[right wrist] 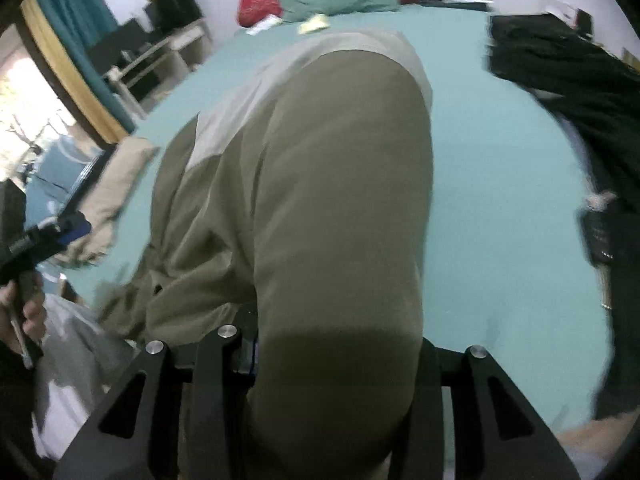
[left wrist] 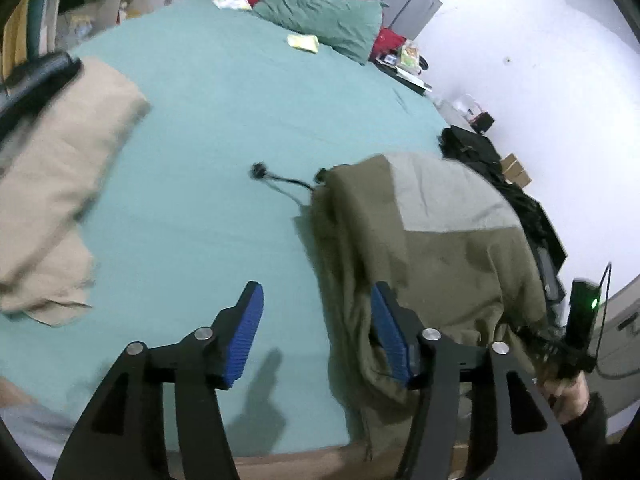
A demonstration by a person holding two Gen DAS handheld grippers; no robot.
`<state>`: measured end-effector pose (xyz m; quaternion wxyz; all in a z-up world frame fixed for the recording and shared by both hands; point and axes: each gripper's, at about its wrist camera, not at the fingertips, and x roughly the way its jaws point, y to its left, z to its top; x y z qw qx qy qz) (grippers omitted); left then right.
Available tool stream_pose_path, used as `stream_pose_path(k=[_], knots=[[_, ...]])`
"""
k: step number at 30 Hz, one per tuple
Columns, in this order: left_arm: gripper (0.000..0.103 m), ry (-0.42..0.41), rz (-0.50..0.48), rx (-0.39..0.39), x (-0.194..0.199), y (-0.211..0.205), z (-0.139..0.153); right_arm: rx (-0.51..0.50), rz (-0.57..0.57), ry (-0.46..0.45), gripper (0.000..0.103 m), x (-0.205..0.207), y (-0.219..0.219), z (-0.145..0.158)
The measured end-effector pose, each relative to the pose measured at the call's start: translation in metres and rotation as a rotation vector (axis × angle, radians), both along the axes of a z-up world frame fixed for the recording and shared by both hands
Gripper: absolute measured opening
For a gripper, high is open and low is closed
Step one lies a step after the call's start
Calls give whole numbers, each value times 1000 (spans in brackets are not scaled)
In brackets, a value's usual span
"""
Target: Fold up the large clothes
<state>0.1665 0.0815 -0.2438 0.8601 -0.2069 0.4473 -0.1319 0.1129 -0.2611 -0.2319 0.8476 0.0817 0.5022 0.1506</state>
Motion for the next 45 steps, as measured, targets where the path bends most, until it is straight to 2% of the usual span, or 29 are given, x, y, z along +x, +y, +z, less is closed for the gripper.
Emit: stream_pose_path(k=[3, 4, 6, 12, 15, 17, 19, 20, 24, 25, 27, 28, 30, 31, 34, 36, 37, 41, 42, 44, 45], knots=[[65, 43, -40, -50, 13, -35, -21, 84, -31, 87, 48, -3, -32, -31], [66, 56, -55, -60, 17, -46, -28, 105, -43, 98, 54, -6, -37, -39], [68, 78, -79, -55, 24, -63, -39, 135, -58, 104, 60, -7, -47, -43], [74, 122, -44, -1, 44, -75, -61, 113, 2, 146, 69, -1, -53, -26], [80, 134, -43, -5, 55, -70, -69, 47, 15, 87, 76, 0, -58, -10], [81, 135, -57, -35, 61, -66, -74, 65, 4, 42, 82, 3, -67, 2], [81, 130, -73, -68, 69, -70, -75, 120, -16, 0, 94, 13, -79, 5], [81, 125, -85, -107, 72, -72, -76, 148, -29, -2, 95, 23, -84, 1], [82, 93, -84, -342, 77, -69, -69, 192, -18, 95, 95, 56, -83, -42], [82, 82, -90, -350, 78, -71, -67, 220, -23, 132, 95, 64, -78, -60], [83, 91, -124, -312, 81, -80, -65, 230, -26, 139, 95, 71, -70, -79], [83, 126, -148, -255, 83, -88, -70, 241, -26, 147, 95, 72, -69, -84], [83, 234, -201, -93, 87, -102, -92, 280, -18, 157, 95, 72, -70, -89], [83, 234, -210, -32, 85, -103, -98, 292, -7, 157, 95, 71, -71, -91], [83, 209, -218, -4, 82, -99, -96, 341, -2, 172, 95, 70, -72, -98], [85, 189, -214, 76, 81, -101, -93, 358, 3, 170, 95, 68, -70, -102], [86, 180, -215, 90, 80, -102, -95, 367, 5, 168, 95, 67, -69, -102], [94, 167, -195, 89, 78, -120, -102, 418, 9, 167, 91, 66, -60, -107], [94, 172, -213, 66, 79, -123, -103, 405, 16, 159, 90, 67, -55, -107], [93, 185, -272, -45, 81, -129, -103, 398, 20, 153, 88, 68, -49, -106], [93, 189, -284, -80, 83, -131, -103, 402, 20, 151, 83, 68, -50, -105]])
